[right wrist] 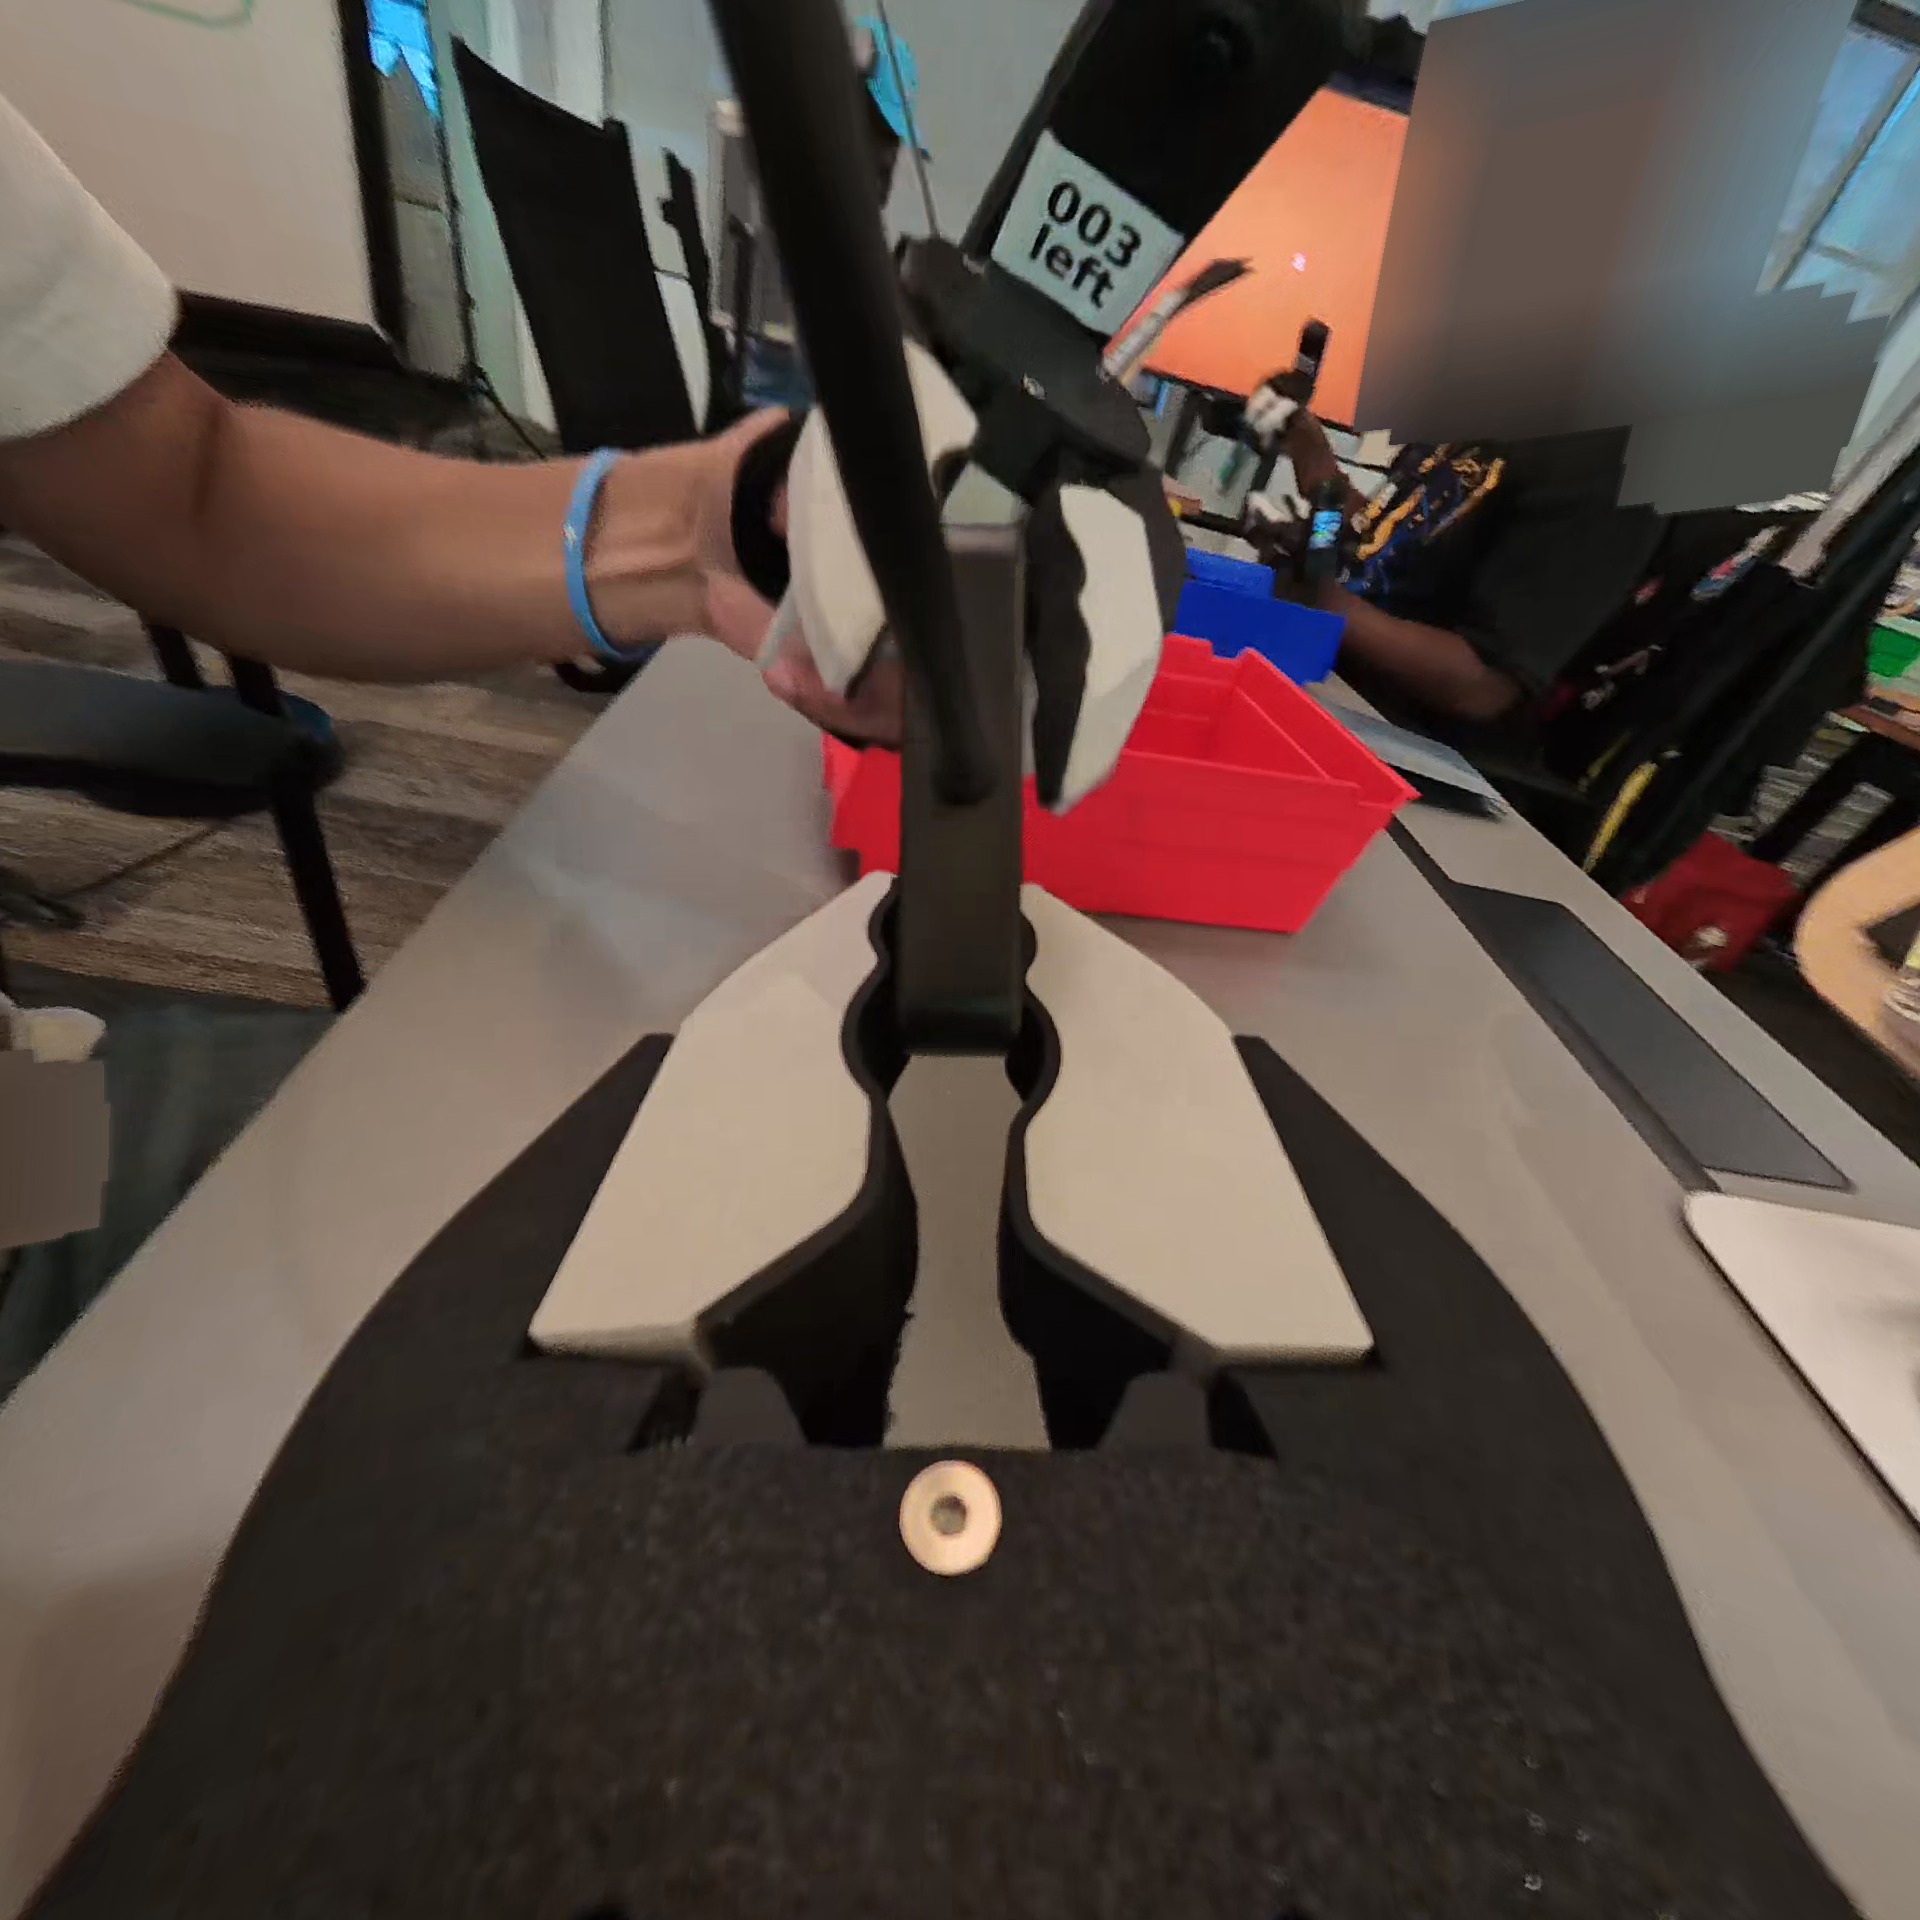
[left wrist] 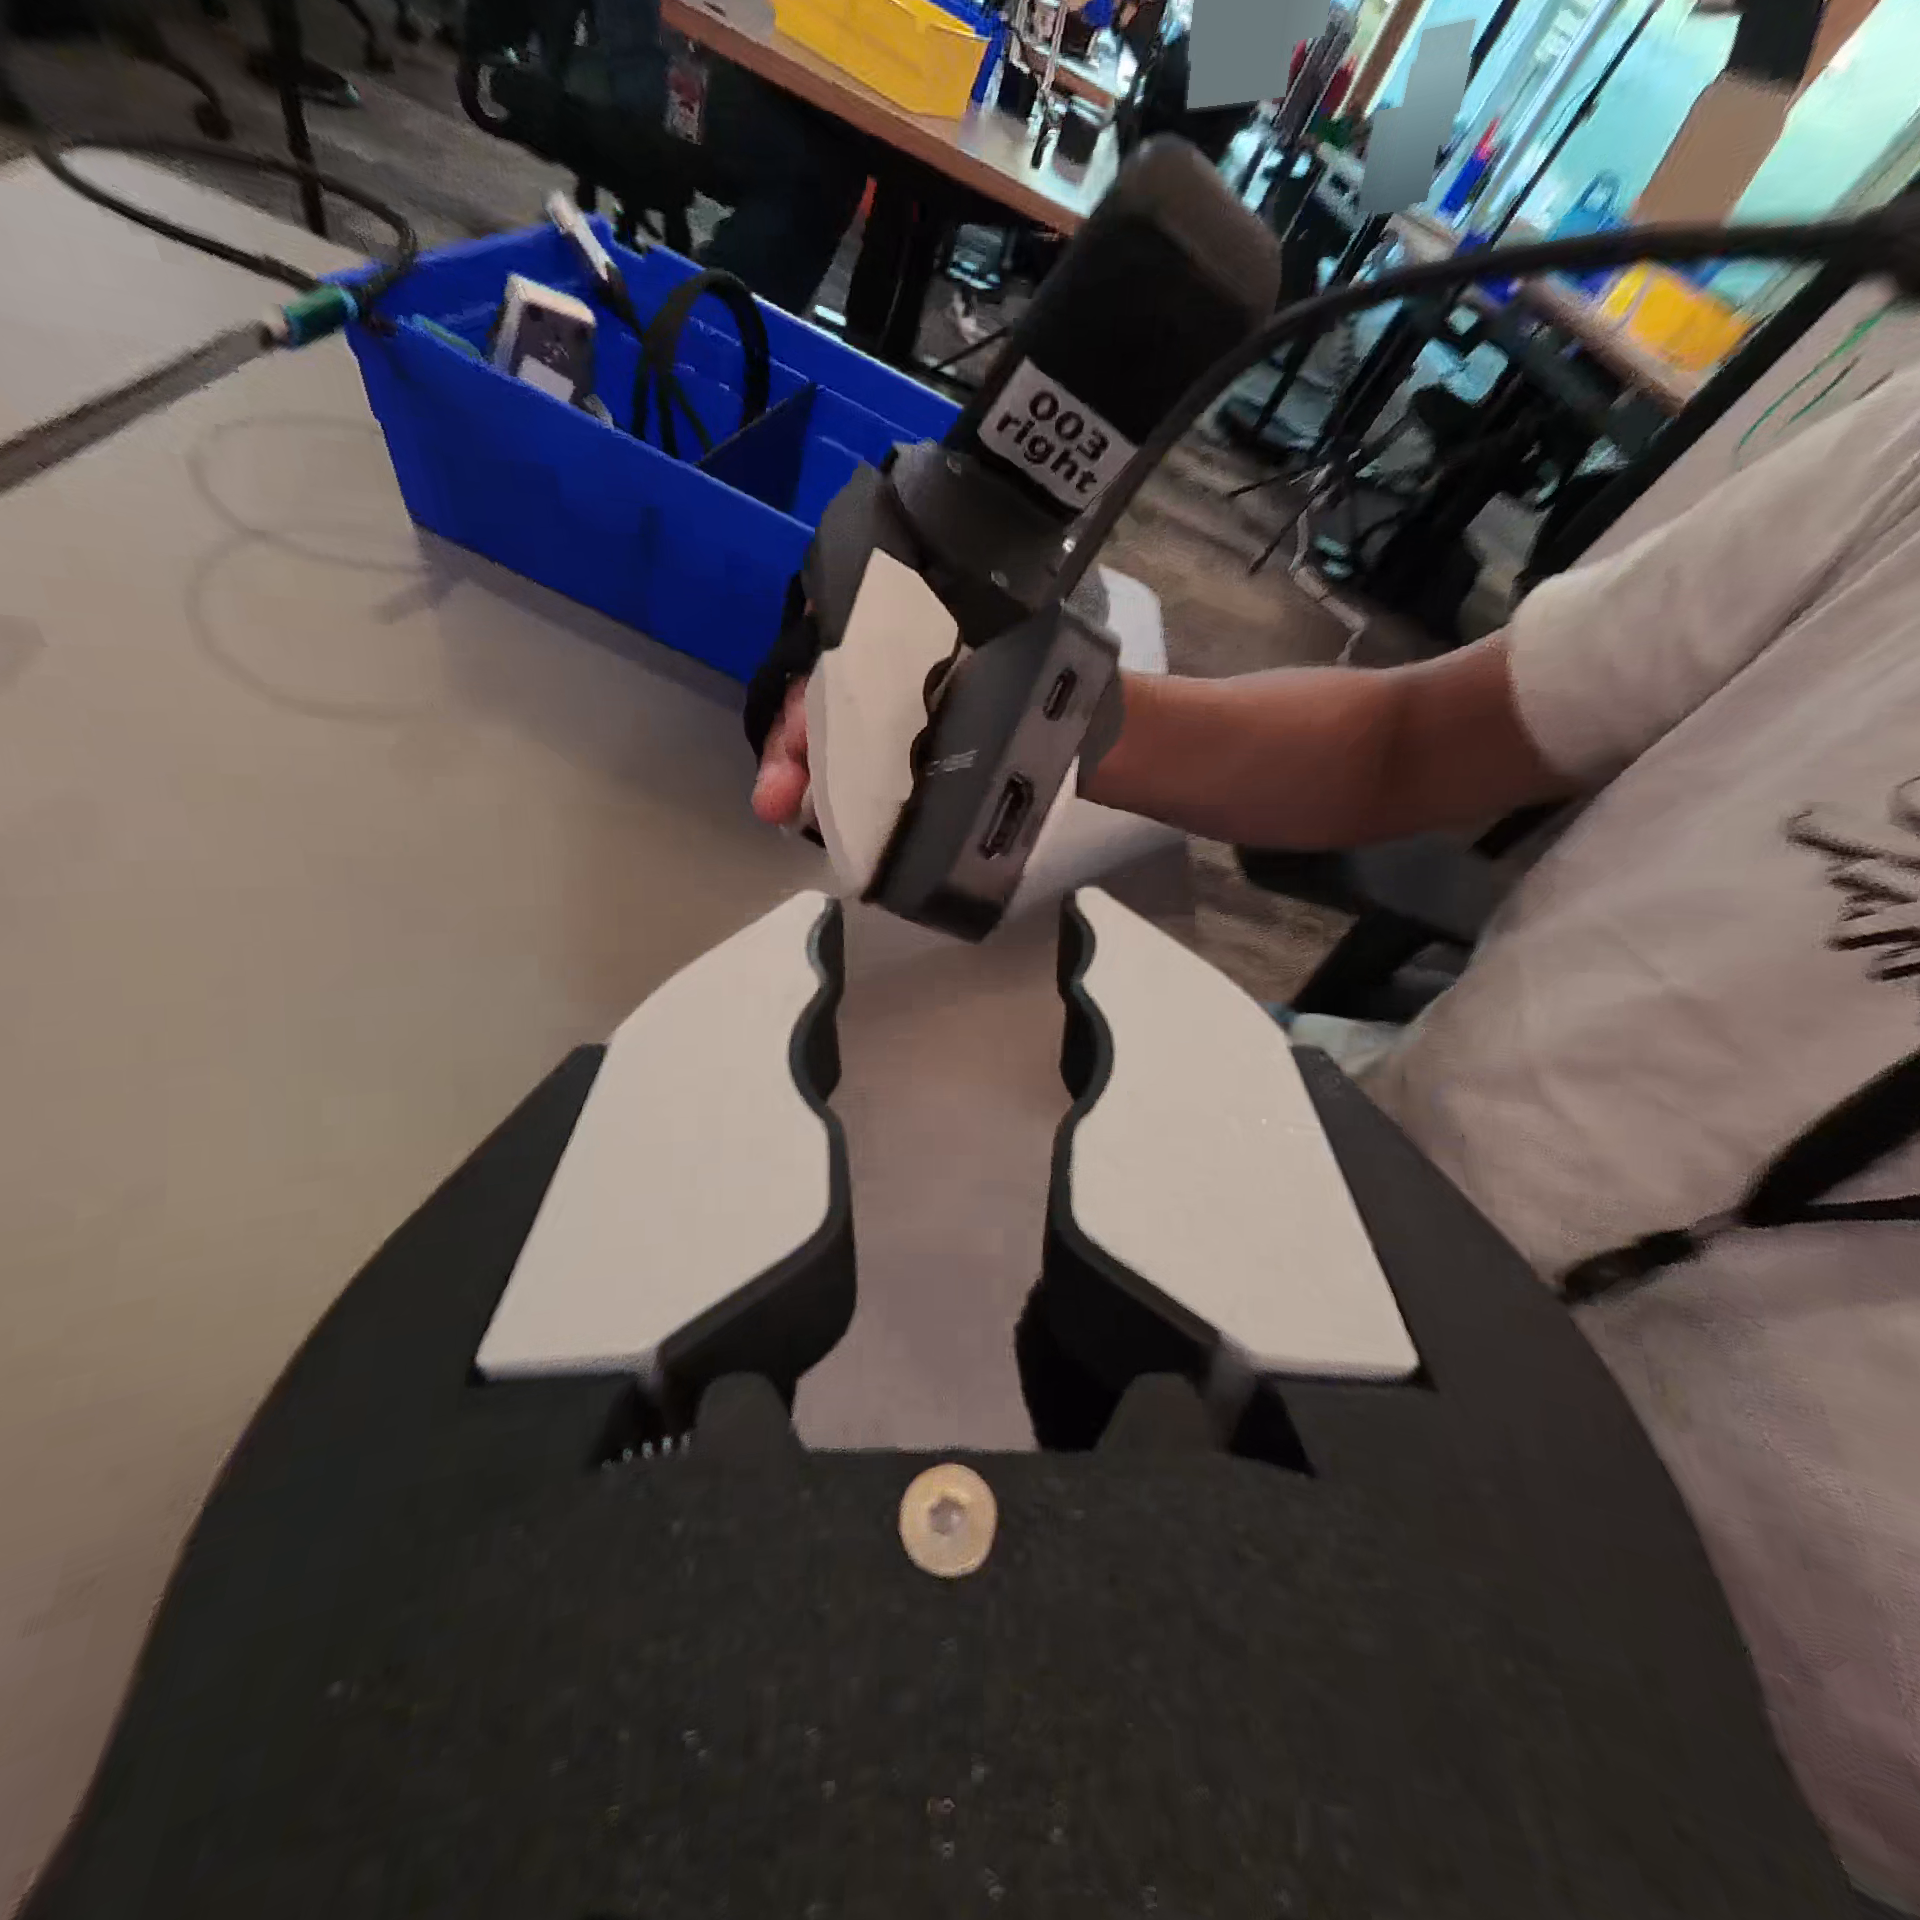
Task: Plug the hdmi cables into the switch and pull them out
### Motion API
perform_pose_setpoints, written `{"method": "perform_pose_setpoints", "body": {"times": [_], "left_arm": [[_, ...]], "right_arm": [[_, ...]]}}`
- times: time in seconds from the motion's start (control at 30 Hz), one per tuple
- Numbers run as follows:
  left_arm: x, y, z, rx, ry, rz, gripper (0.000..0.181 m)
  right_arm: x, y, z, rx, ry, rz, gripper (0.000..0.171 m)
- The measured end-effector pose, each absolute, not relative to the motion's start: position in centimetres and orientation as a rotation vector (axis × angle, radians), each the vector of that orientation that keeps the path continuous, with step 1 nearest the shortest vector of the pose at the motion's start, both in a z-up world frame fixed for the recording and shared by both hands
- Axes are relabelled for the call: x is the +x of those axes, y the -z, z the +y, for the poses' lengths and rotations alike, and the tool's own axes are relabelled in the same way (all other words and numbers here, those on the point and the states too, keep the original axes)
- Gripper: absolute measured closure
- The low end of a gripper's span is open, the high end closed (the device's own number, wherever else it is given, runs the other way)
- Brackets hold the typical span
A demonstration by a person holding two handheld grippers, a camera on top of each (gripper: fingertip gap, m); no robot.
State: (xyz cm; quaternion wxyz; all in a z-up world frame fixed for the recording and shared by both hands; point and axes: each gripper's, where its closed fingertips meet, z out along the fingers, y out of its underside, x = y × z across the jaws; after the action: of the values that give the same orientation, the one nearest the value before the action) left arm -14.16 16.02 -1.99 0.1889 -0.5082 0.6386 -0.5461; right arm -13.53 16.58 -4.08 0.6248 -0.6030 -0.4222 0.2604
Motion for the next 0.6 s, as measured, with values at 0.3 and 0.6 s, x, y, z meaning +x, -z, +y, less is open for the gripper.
{"method": "perform_pose_setpoints", "body": {"times": [0.3, 0.6], "left_arm": [[-14.7, 3.9, 14.8, -1.146, 1.145, 1.935, 0.168], [-16.1, 5.4, 13.7, -1.003, 0.898, 2.127, 0.168]], "right_arm": [[-14.3, 7.3, 14.7, -1.574, -0.640, -1.107, 0.141], [-7.6, 0.0, 13.2, -1.629, -0.640, -1.005, 0.144]]}}
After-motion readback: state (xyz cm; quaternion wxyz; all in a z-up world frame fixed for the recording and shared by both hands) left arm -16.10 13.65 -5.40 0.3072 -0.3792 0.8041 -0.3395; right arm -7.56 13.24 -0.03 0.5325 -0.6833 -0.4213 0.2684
